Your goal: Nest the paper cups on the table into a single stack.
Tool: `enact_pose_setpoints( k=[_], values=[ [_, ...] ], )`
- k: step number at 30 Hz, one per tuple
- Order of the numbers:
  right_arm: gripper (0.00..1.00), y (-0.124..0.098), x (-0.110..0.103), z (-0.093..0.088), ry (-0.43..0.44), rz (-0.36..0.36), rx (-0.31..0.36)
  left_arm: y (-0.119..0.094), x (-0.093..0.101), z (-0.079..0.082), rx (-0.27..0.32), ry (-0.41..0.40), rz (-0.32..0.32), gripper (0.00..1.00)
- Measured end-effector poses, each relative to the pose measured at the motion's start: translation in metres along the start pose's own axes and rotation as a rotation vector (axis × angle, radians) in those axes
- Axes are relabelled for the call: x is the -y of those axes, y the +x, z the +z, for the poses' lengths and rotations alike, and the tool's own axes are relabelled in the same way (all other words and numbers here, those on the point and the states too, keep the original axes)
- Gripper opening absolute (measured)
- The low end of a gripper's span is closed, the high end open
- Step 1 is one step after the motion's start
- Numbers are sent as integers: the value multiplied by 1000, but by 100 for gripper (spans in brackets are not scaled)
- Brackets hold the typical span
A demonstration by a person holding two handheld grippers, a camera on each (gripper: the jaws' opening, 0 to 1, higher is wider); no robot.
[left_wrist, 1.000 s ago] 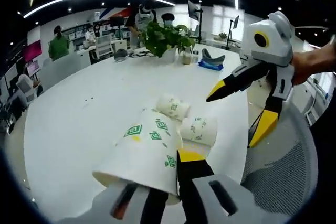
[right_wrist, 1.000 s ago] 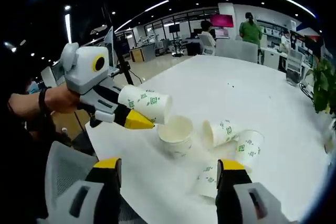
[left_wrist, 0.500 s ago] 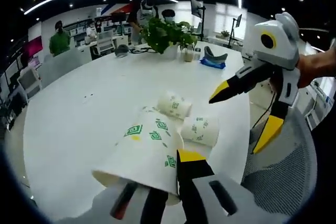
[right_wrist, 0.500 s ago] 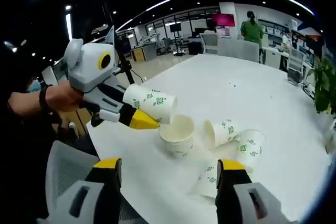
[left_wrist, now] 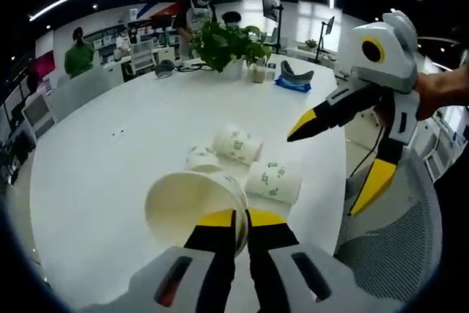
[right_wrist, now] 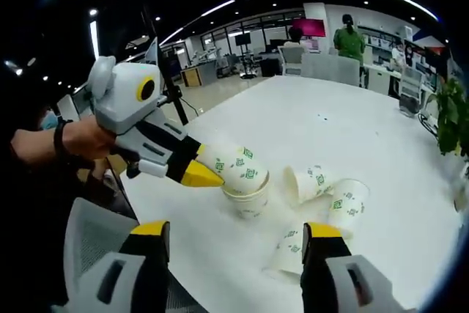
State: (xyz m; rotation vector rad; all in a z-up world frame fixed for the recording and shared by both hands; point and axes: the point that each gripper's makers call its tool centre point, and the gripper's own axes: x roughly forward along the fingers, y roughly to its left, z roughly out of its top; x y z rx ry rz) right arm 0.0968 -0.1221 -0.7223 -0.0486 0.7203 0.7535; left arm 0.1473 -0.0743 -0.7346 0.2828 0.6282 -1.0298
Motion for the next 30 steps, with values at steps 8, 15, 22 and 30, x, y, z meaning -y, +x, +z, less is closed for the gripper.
enact_pose_setpoints(
  k=[8,15,22,30],
  values=[
    [73,3,4,3,2,3,5,-2,-2,3,6,4,9,3],
    [73,5,1,4,3,10,6,-1,0,13,23,12,10,0],
    [73,6,-1,3,2,11,3,-1,0,22,35,26,16,0],
    [73,6,2,1,10,7,3,6,1,20,24,35,12,0]
  ],
)
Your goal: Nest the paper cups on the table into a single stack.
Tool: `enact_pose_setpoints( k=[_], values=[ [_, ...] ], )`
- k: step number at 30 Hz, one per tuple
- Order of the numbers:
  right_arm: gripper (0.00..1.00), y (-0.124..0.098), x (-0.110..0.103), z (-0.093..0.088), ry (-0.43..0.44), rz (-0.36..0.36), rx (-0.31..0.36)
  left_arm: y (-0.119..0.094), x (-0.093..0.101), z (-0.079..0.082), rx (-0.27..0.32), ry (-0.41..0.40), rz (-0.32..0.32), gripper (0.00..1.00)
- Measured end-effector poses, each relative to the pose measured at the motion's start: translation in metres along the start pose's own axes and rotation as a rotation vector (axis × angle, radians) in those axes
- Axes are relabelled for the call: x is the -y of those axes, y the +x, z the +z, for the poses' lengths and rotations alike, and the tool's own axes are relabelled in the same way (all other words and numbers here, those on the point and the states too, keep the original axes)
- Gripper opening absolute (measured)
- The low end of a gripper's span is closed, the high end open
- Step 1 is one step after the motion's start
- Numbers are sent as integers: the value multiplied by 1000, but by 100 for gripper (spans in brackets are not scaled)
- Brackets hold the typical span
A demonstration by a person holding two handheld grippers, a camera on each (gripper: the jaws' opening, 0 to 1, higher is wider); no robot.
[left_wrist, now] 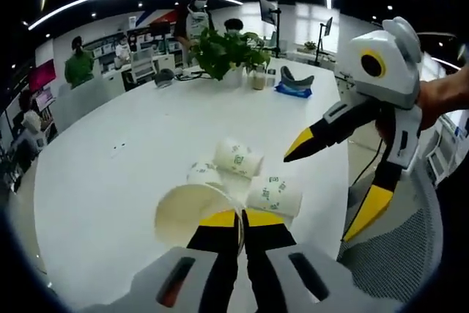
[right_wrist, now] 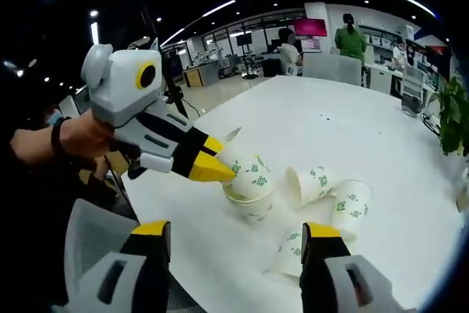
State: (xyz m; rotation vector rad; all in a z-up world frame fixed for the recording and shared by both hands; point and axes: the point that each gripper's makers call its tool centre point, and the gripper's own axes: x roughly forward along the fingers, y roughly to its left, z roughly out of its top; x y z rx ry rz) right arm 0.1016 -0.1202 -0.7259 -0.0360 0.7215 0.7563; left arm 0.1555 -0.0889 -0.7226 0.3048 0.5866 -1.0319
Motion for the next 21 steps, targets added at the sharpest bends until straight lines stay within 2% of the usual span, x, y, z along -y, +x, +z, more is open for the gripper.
enact_pose_setpoints(
  k=[14,19,21],
  values=[
    [73,3,-4,-1,2,7,-9,-2,-1,2,18,-7,15,7],
    [73,4,-5,-2,0,8,-14,-5,-5,0,30,-22,27,14],
    [73,5,-5,-2,-2,6,-18,-9,-7,2,56,-31,37,20]
  ],
)
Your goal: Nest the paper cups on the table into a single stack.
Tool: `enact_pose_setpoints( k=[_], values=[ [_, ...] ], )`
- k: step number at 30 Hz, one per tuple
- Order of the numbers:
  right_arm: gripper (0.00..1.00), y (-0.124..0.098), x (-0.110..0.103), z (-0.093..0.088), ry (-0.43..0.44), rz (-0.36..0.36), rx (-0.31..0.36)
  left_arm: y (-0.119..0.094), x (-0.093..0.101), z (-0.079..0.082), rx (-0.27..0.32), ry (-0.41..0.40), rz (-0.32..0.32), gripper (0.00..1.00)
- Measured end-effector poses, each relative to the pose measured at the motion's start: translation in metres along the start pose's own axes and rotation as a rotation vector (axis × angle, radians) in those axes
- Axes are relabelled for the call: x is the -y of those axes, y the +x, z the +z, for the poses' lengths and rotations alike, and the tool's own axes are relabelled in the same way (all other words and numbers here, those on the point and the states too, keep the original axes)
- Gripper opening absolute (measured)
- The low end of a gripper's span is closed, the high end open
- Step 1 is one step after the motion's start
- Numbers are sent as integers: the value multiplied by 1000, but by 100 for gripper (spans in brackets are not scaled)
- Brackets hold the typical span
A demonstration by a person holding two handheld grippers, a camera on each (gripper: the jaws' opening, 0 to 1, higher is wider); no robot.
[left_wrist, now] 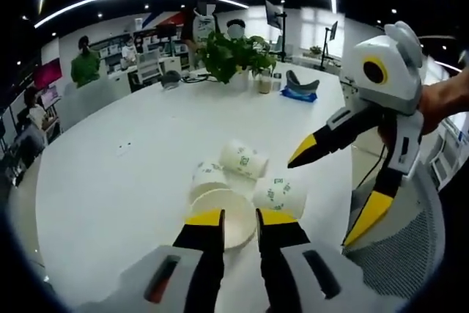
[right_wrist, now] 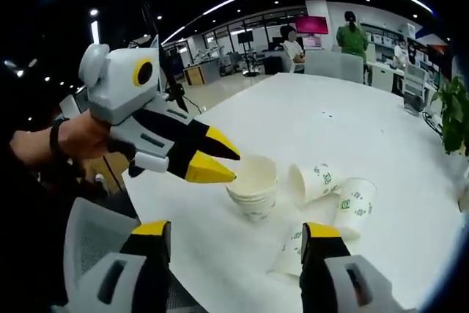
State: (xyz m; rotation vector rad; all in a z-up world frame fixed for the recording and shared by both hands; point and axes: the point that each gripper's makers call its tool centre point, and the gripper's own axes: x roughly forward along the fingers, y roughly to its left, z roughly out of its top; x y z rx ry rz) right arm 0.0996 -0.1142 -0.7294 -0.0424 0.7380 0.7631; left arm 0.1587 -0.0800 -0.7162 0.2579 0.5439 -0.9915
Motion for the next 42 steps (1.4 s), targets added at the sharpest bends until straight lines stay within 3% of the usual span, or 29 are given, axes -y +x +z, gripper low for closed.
enact_pose_setpoints(
  k=[7,12,17,21,25,28,31,37,40,42],
  values=[
    [72,0,5,-4,-3,-28,-8,-19,-11,5,129,-121,43,30],
    [70,-3,14,-11,-12,-71,-22,-40,-24,-7,192,-234,96,34],
    [65,-6,32,-26,-28,-148,-45,-53,-35,-32,194,-316,152,37],
    [58,-17,59,-38,-75,-279,-91,-59,-34,-53,159,-288,181,37],
    [58,-23,74,-44,34,-315,-41,-70,-36,-67,161,-324,208,38],
    [52,-30,88,-51,30,-379,-43,-71,-40,-81,145,-346,218,38],
    [52,-37,88,-53,134,-393,36,-66,-36,-85,140,-361,216,40],
    [52,-44,90,-96,126,-423,-83,-66,-28,-89,150,-380,198,42],
    [52,-42,89,-96,182,-452,-53,-65,-26,-93,143,-369,192,42],
    [52,-34,90,-101,185,-458,-69,-66,-26,-92,150,-376,189,42]
  ],
)
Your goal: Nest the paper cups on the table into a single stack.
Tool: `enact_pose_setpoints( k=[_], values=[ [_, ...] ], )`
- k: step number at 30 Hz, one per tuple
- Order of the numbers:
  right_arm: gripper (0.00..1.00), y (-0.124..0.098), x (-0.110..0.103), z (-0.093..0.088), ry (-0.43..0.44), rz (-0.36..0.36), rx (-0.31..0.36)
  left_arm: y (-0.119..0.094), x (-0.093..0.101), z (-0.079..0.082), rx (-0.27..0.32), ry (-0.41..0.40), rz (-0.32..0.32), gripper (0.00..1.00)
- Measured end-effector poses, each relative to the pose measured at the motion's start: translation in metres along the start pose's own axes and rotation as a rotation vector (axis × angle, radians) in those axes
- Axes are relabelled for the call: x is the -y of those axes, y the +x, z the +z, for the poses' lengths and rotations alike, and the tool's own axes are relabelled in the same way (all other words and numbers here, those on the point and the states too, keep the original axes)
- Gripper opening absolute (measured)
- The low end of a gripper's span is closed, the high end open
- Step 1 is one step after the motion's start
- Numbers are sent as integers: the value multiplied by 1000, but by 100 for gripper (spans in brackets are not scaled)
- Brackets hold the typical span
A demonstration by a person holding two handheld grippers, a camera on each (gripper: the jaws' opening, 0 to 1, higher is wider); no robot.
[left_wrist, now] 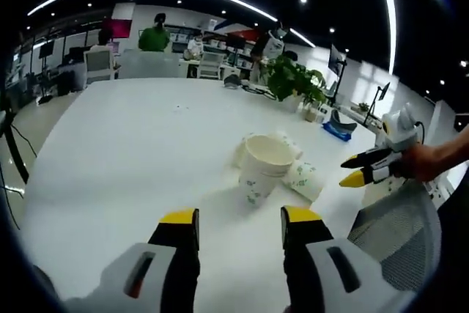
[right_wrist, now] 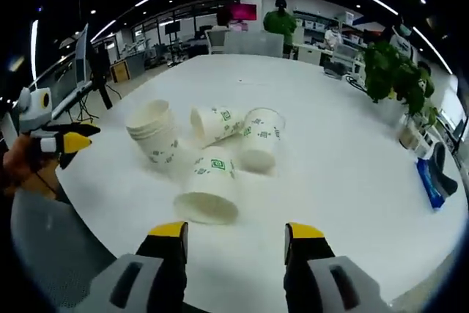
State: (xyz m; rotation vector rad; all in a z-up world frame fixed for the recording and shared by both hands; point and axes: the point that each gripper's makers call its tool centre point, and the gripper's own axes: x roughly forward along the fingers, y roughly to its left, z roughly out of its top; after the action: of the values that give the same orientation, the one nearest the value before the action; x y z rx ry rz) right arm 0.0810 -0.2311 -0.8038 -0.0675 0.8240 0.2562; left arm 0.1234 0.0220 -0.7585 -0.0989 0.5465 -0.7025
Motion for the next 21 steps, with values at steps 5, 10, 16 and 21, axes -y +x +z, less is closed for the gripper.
enact_pose_setpoints(
  k=[5,10,16,21],
  values=[
    [52,9,-1,-2,-20,-18,-24,1,-1,-1,8,-15,-4,45],
    [52,17,-5,3,-26,-12,-20,0,-7,-7,5,-24,8,46],
    [51,33,-9,11,-24,-19,-7,-4,-10,-17,-1,-49,25,46],
    [47,40,-12,15,-36,-18,0,-5,-13,-18,-3,-64,38,45]
  ],
)
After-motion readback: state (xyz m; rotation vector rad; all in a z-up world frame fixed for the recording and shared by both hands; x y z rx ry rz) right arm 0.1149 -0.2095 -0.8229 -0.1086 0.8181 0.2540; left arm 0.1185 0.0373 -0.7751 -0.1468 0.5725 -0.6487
